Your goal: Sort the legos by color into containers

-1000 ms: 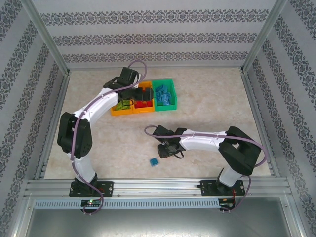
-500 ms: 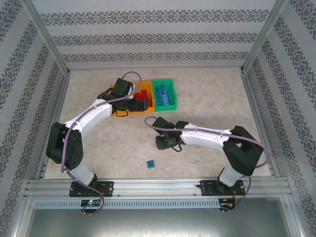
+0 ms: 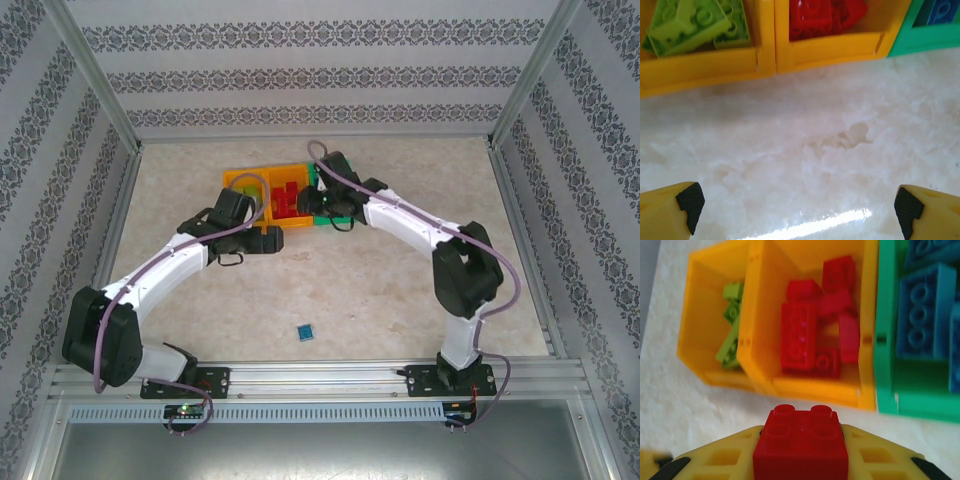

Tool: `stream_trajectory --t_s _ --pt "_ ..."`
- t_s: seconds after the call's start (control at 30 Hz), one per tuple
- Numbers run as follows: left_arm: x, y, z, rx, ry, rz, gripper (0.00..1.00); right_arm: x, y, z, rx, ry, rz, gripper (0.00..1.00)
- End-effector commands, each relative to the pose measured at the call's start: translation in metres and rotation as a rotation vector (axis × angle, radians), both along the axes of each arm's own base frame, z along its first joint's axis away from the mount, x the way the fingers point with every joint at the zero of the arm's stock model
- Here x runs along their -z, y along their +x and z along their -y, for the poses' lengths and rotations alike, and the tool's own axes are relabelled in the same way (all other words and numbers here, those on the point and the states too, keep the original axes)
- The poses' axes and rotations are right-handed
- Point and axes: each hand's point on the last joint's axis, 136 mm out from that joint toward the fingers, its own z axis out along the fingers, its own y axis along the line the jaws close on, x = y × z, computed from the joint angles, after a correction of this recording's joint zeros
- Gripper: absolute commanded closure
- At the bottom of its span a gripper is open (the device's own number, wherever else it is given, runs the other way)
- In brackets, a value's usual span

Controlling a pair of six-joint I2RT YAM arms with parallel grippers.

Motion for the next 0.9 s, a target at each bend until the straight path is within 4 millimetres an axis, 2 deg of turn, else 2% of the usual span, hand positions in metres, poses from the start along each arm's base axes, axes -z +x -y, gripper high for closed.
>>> stream_trajectory --t_s 0.0,0.17,0.3,0.37,0.53,0.7,0.87 --pt "0.008 -0.027 0.004 -0.009 0.017 -0.047 0.00 -0.004 0.023 -0.014 -0.007 0.082 -0.020 0.70" --pt "0.019 -0.055 0.024 0.070 0.037 -0.061 0.00 0.006 0.054 -0.019 0.012 0.098 -0.045 0.68" --pt "0.030 -0.081 0.053 0.236 0.040 -0.059 0.00 0.010 0.069 -0.029 0.010 0.118 -0.059 0.66" --pt "0.036 -0.094 0.062 0.305 0.060 -0.062 0.00 0.012 0.075 -0.030 0.016 0.119 -0.061 0.63" --pt "0.046 -0.117 0.072 0.347 0.086 -0.141 0.00 0.027 0.085 -0.034 0.035 0.115 -0.090 0.57" --pt "0.048 -0.134 0.086 0.389 0.084 -0.174 0.00 0.039 0.090 -0.036 0.044 0.118 -0.114 0.45" --pt "0.055 -0.151 0.094 0.391 0.113 -0.251 0.00 0.032 0.088 -0.040 0.030 0.144 -0.118 0.35"
